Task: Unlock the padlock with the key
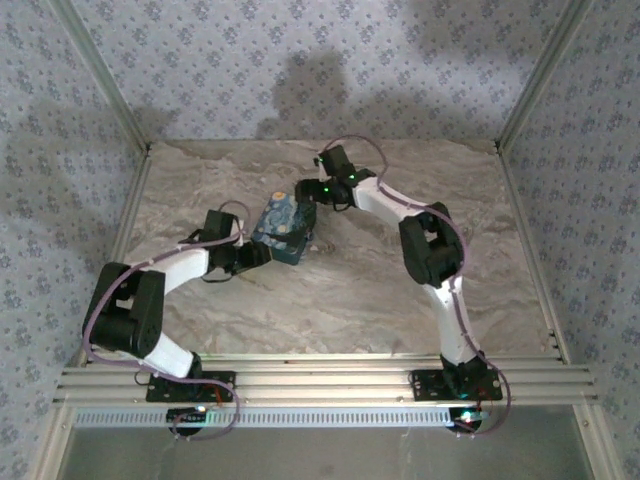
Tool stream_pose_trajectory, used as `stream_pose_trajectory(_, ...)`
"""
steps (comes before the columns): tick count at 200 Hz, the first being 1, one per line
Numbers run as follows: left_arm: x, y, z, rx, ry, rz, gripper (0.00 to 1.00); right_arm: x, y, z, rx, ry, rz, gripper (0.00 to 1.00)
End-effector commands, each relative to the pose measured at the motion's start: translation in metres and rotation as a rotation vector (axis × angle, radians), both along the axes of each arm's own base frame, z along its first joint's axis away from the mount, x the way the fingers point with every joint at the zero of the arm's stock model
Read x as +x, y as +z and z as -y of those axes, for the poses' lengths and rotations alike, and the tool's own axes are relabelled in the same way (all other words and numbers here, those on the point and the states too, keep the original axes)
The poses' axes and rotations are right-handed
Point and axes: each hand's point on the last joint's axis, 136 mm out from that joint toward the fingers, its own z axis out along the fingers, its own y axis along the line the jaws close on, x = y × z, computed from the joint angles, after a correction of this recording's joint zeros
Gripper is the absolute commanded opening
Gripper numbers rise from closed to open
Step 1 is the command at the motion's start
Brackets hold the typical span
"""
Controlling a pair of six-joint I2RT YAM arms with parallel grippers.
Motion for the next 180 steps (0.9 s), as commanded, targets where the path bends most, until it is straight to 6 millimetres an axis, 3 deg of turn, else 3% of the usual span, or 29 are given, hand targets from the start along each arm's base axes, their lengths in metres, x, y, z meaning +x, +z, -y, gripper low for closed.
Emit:
stream_pose_trajectory(1, 0.035, 0.032, 0.001, -0.05, 0.023, 0.098, 0.61, -0.045, 0.002, 0.003, -0.053, 0.046, -0.031, 0.87)
stream_pose_trajectory(51, 0.076, 0.061, -0.006, -0.055, 0.034, 0.123, 0.63, -0.093, 0.031, 0.046, -0.062, -0.065, -0.038, 0.88)
stream_pose_trajectory(86, 0.072, 0.072, -0.017, -0.075, 0.056, 0.127, 0.65, -0.106, 0.055, 0.085, -0.029, -0.175, -0.04, 0.9)
stream_pose_trajectory(128, 0.051, 0.075, 0.003, -0.197, 0.053, 0.104, 0.65, -0.077, 0.065, 0.089, 0.024, -0.172, -0.027, 0.89)
stream_pose_trajectory(180, 0.052, 0.08, 0.05, -0.266, -0.009, 0.139, 0.66, -0.032, 0.04, 0.062, 0.011, -0.094, -0.115, 0.89)
